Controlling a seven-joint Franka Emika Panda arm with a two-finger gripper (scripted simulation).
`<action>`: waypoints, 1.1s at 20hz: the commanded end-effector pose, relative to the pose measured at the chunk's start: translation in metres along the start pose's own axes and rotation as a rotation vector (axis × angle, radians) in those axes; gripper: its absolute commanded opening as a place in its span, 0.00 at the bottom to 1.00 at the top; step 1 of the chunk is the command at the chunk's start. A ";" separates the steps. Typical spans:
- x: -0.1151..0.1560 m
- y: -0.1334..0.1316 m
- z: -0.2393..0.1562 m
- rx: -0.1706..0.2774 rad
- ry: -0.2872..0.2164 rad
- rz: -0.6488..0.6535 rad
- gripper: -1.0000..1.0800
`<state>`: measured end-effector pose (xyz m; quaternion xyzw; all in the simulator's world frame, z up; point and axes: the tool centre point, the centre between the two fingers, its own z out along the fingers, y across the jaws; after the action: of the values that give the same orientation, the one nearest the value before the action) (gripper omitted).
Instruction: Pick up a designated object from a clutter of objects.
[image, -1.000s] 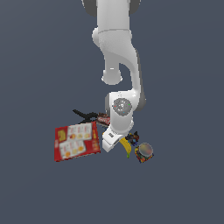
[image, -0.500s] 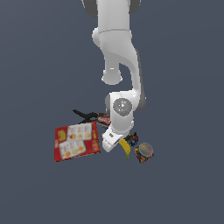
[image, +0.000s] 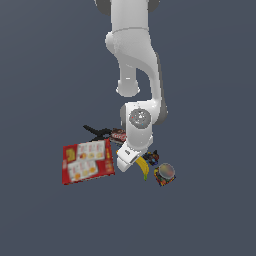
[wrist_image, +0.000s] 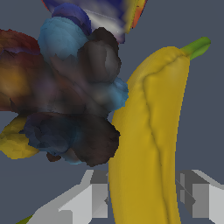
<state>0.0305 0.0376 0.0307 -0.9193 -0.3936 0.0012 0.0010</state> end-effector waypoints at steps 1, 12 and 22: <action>-0.001 -0.001 -0.010 -0.002 0.002 0.000 0.00; -0.019 -0.015 -0.086 -0.003 0.001 0.000 0.00; -0.040 -0.033 -0.180 -0.003 0.001 0.001 0.00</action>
<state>-0.0161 0.0317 0.1947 -0.9194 -0.3933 0.0009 0.0002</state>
